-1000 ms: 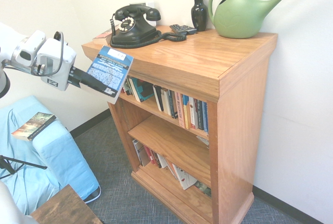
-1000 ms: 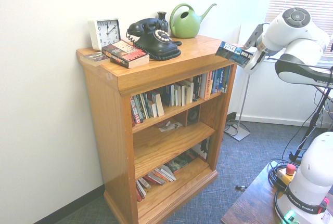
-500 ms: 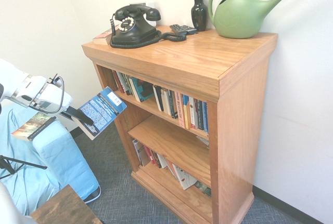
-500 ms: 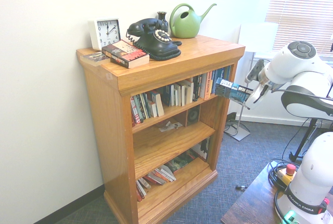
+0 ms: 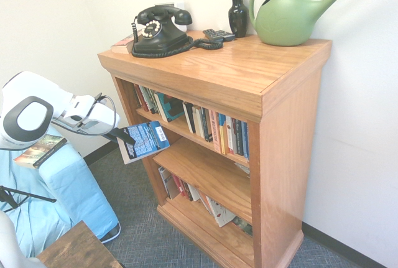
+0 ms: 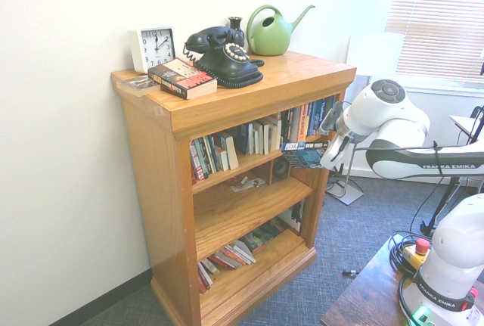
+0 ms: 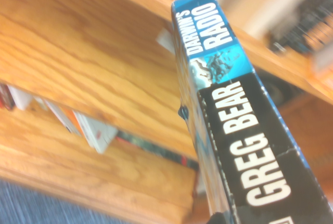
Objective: Put the book on the shelf
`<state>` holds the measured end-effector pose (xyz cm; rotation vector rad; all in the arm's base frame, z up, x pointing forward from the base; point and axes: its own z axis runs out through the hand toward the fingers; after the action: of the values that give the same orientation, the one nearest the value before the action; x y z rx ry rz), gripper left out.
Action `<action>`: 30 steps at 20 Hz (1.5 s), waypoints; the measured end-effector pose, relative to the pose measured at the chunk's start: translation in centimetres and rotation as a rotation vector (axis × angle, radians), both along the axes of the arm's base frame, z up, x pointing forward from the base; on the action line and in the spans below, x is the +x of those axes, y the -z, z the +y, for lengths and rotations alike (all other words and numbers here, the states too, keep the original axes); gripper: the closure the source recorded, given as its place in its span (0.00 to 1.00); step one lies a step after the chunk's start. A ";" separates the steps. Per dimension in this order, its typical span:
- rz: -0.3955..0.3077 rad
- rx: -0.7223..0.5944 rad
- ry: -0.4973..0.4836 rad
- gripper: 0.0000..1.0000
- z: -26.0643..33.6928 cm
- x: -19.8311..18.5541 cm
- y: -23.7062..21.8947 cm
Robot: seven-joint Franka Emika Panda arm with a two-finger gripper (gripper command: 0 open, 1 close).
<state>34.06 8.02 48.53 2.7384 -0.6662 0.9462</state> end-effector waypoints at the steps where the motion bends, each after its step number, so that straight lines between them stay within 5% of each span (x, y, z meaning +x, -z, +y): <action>1: -0.014 -0.003 -0.015 1.00 0.6 0.5 0.1; 13: -0.220 -0.008 -0.142 1.00 3.8 5.5 0.5; 30: -0.307 -0.005 -0.228 1.00 7.2 14.2 6.3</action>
<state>48.22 15.21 42.24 2.7315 -0.3957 1.4361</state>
